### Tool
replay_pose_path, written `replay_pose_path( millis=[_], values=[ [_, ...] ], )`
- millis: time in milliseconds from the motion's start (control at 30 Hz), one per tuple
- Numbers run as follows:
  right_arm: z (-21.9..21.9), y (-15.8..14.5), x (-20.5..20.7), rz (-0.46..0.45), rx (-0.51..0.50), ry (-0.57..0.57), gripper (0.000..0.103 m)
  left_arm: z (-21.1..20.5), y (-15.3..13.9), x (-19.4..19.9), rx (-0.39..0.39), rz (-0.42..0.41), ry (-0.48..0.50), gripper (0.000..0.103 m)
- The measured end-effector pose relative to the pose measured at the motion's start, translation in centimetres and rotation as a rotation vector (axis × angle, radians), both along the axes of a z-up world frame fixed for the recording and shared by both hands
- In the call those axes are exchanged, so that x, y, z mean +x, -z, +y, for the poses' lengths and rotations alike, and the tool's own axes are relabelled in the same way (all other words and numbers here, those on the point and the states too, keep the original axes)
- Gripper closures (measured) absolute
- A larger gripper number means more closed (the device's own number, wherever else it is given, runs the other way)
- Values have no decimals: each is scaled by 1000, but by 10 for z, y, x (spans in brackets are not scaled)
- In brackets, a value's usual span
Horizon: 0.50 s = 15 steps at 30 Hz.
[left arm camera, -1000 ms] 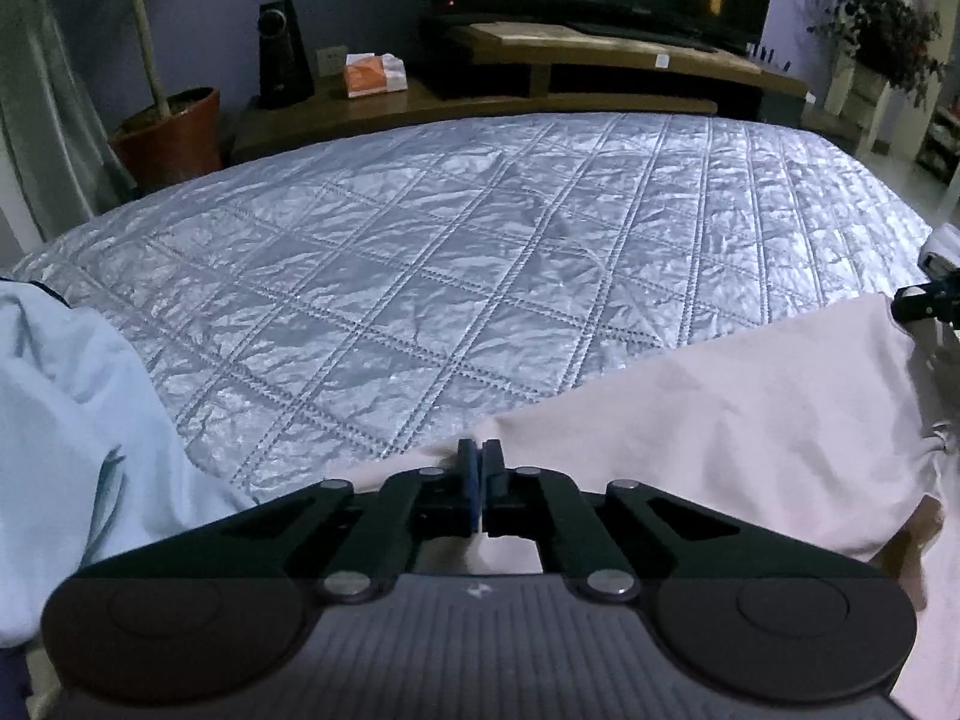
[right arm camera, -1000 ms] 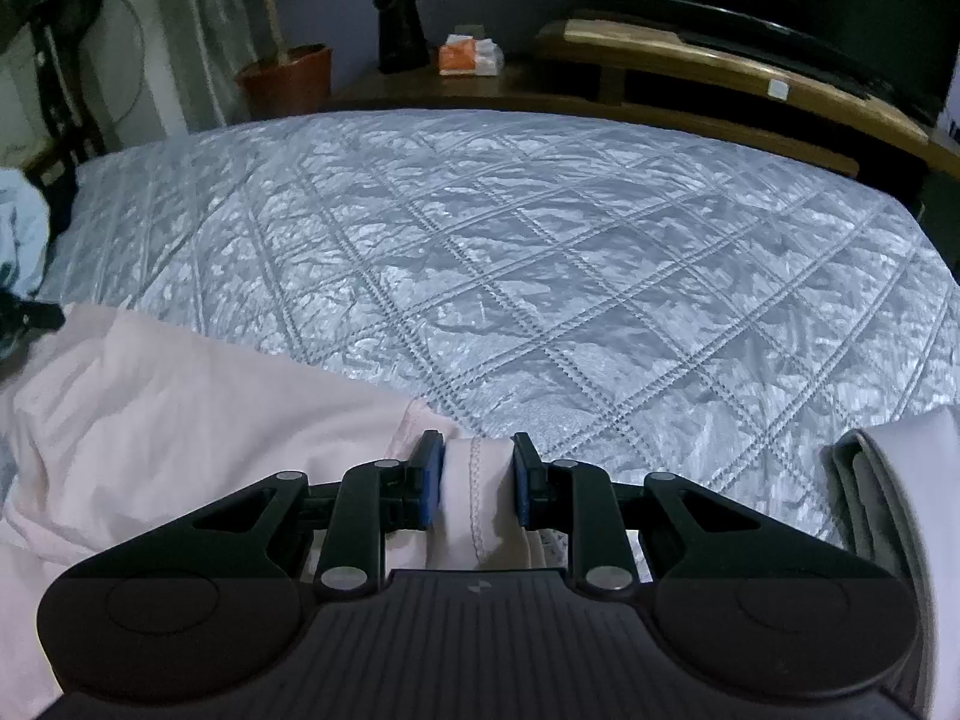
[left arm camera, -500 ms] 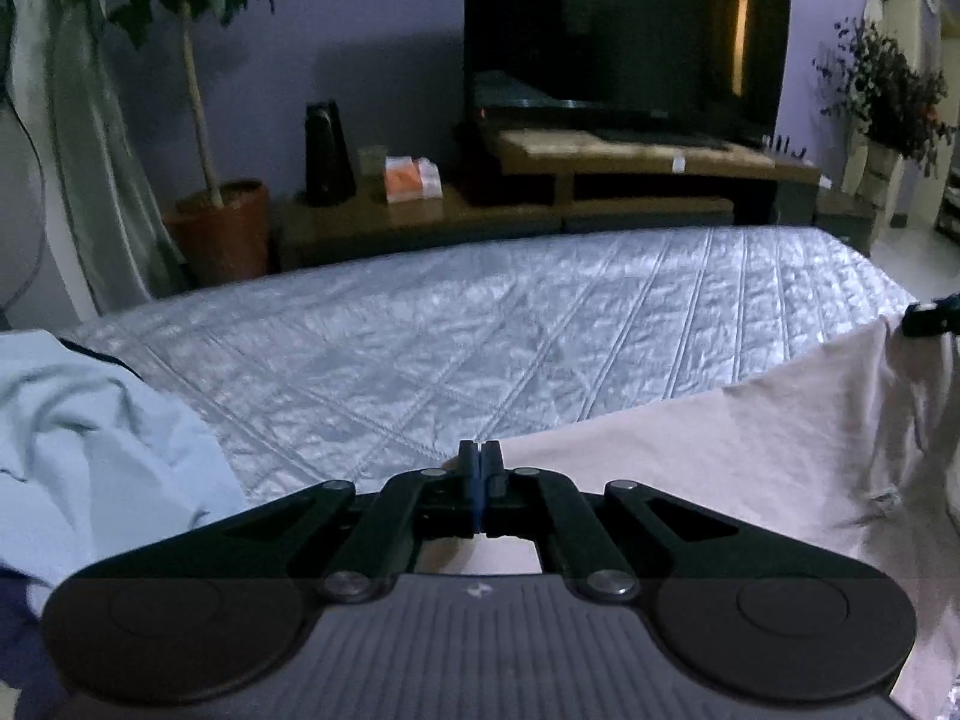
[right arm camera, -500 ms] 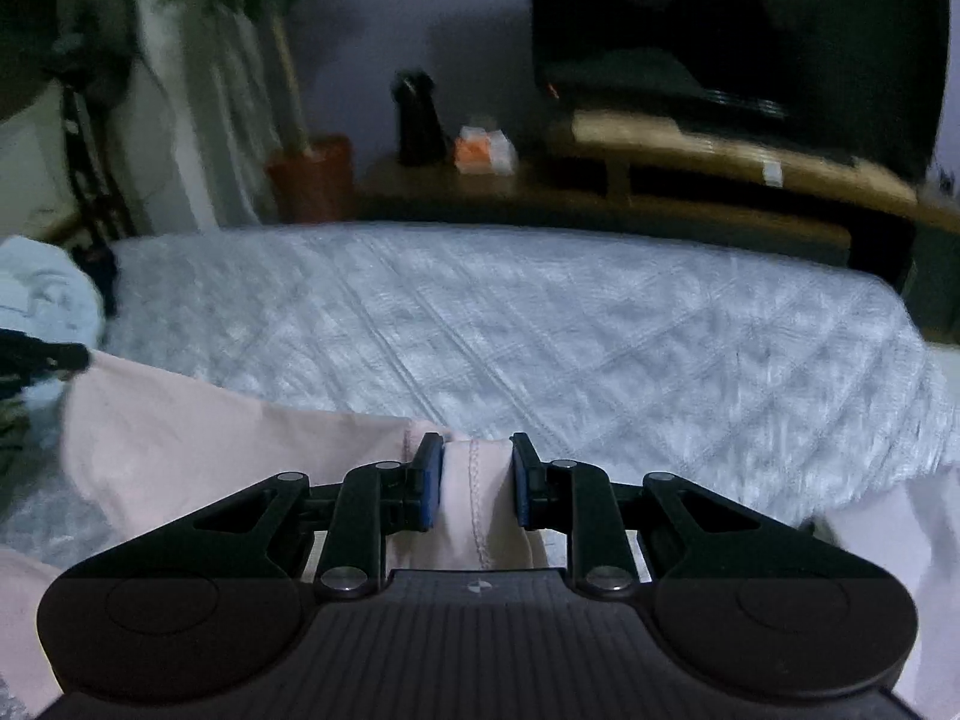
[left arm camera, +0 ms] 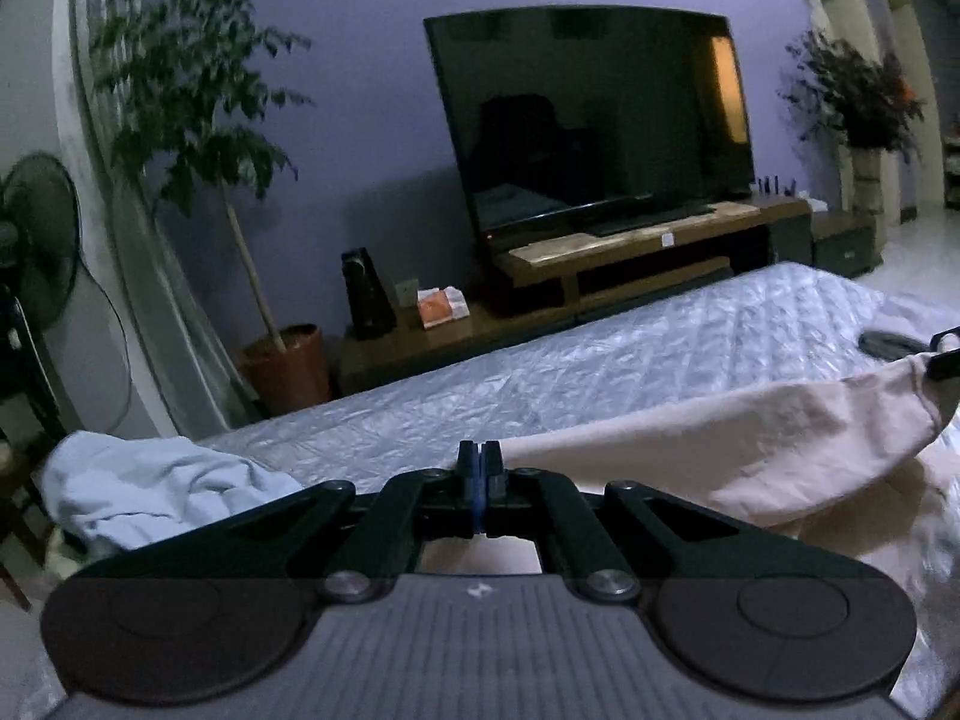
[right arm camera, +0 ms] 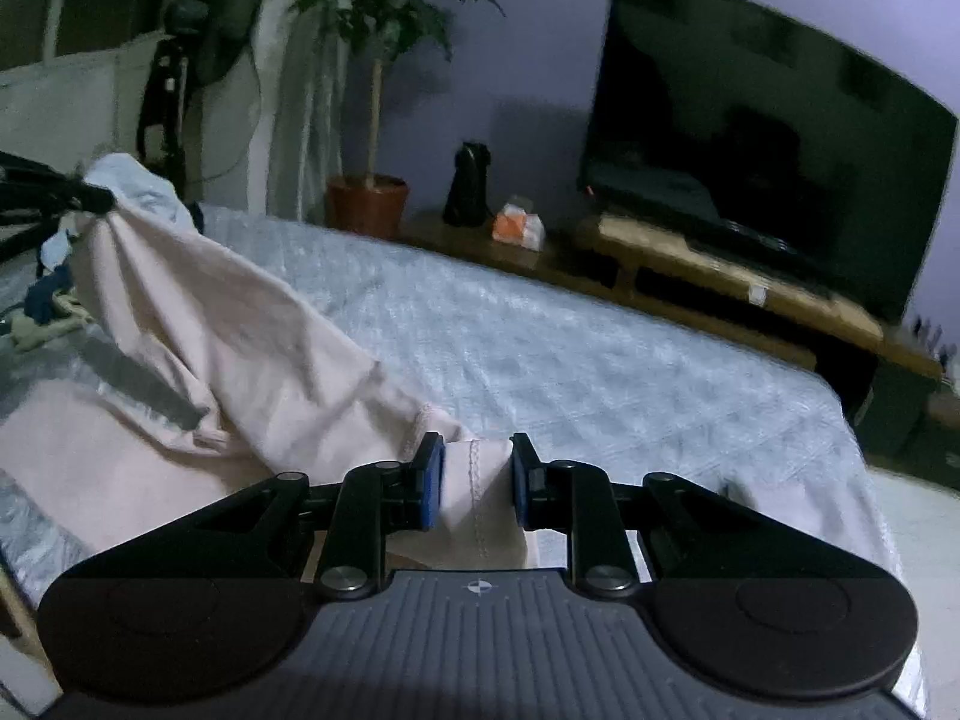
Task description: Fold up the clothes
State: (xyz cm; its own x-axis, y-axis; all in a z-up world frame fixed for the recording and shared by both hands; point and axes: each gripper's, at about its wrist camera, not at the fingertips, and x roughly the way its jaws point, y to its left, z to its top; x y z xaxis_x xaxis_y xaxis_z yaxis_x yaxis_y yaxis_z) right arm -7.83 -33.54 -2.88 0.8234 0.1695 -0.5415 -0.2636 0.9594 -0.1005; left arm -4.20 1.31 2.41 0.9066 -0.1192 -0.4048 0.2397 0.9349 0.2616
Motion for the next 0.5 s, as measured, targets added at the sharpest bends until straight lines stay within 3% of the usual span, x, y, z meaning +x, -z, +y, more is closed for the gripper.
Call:
replay_pose_path(
  millis=[200, 333, 500],
  values=[
    [9, 32, -15, 49, -139, 29, 74, -22, 9, -51, 67, 33, 24, 103],
    [8, 31, -20, 35, -137, 16, 72, -29, 19, -80, 91, 101, 54, 102],
    [9, 29, -24, 146, -113, -146, 62, -38, 36, -103, 137, 222, 115, 101]
  ],
)
